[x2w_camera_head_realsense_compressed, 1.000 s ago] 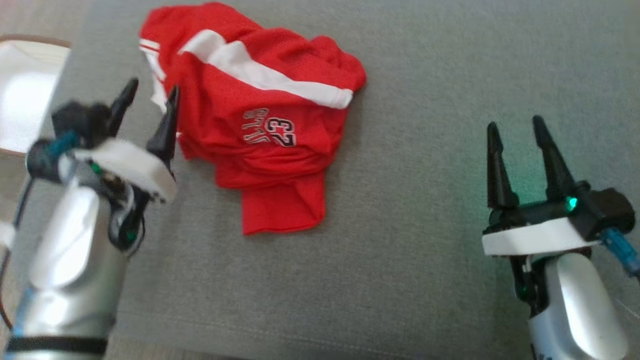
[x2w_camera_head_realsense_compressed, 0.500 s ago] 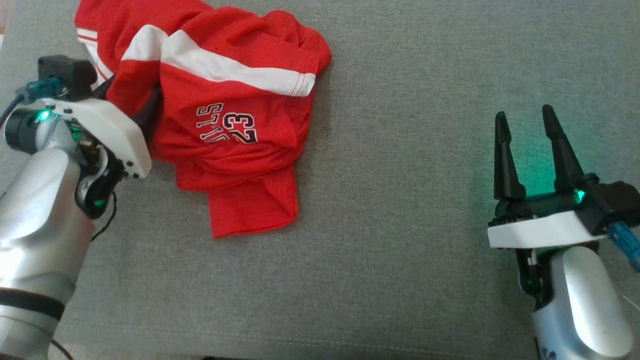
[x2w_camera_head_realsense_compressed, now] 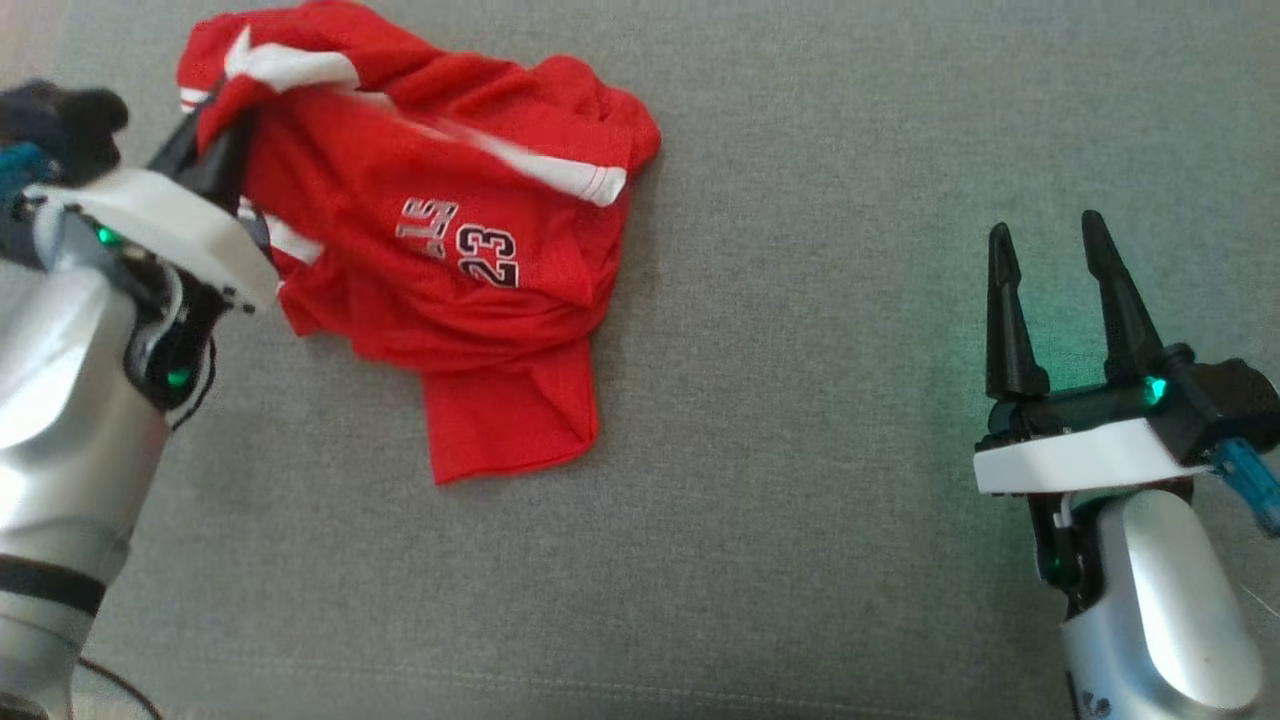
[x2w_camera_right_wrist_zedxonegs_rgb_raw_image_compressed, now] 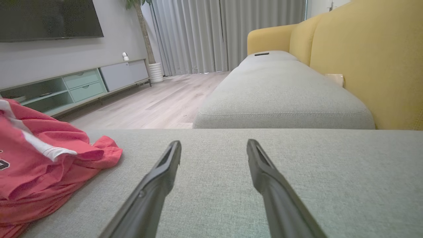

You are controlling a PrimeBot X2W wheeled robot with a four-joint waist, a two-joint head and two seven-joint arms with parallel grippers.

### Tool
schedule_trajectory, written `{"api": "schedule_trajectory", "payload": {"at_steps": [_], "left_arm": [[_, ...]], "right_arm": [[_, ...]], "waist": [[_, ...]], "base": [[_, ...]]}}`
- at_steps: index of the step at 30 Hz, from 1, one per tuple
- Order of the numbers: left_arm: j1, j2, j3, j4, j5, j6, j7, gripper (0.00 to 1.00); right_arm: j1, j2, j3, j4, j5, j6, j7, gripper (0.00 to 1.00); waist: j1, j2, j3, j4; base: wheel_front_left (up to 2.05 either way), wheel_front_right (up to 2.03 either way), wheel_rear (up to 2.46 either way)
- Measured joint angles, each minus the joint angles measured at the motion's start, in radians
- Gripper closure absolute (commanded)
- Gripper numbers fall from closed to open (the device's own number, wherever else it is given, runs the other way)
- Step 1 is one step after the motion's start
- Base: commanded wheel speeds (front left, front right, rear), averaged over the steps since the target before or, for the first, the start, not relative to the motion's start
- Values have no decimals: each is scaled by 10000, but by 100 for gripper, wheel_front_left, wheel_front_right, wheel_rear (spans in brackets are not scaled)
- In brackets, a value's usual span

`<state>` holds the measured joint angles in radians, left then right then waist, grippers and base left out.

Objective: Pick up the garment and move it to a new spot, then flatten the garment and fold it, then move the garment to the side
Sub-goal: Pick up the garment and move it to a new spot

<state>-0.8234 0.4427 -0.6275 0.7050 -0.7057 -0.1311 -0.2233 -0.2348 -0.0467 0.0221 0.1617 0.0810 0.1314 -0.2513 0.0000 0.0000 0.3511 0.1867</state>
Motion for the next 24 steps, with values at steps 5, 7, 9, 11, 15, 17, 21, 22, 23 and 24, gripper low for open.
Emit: {"api": "schedule_trajectory", "payload": {"at_steps": [5, 7, 9, 11, 15, 17, 21, 22, 23, 24], "left_arm": [[-47, -2, 531, -917, 291, 268, -249, 100], [14, -6, 905, -1567, 441, 449, -253, 100], [171, -4, 1402, -2638, 713, 644, -265, 100], [444, -6, 1638, -3287, 941, 790, -307, 100], [911, -29, 1762, -4073, 1223, 869, -332, 100], [1130, -81, 1755, -4516, 1369, 922, -332, 100], [1232, -184, 1528, -5208, 1526, 1030, -322, 100], [1229, -259, 1450, -5361, 1567, 1047, -280, 100], [1220, -330, 1352, -5488, 1641, 1060, -207, 100], [1204, -380, 1220, -5607, 1741, 1122, -136, 100]], "right_arm": [[39, 0, 6, 134, 157, 0, 0, 0], [77, 0, 12, 153, 224, 0, 0, 0], [210, 0, 40, 176, 316, 0, -2, 0], [265, 0, 71, 228, 420, 0, -10, 0], [263, 2, 125, 244, 522, 0, -10, 0], [263, 2, 138, 242, 608, 0, -10, 0], [263, 2, 219, 236, 725, 0, -12, 0], [262, 2, 224, 234, 771, 0, -12, 0], [261, 2, 244, 228, 780, 0, -12, 0], [257, 2, 265, 221, 786, 0, -12, 0]], "waist": [[0, 0, -478, 38], [0, 0, -694, 40], [0, 0, -988, 19], [0, 0, -1144, -25], [0, 0, -1298, -151], [0, 0, -1362, -272], [0, 0, -1416, -598], [0, 0, -1421, -699], [0, 0, -1423, -805], [0, 0, -1421, -920]], "base": [[0, 0, 0], [0, 0, 0], [0, 0, 0], [0, 0, 0], [0, 0, 0], [0, 0, 0], [0, 0, 0], [0, 0, 0], [0, 0, 0], [0, 0, 0]]}}
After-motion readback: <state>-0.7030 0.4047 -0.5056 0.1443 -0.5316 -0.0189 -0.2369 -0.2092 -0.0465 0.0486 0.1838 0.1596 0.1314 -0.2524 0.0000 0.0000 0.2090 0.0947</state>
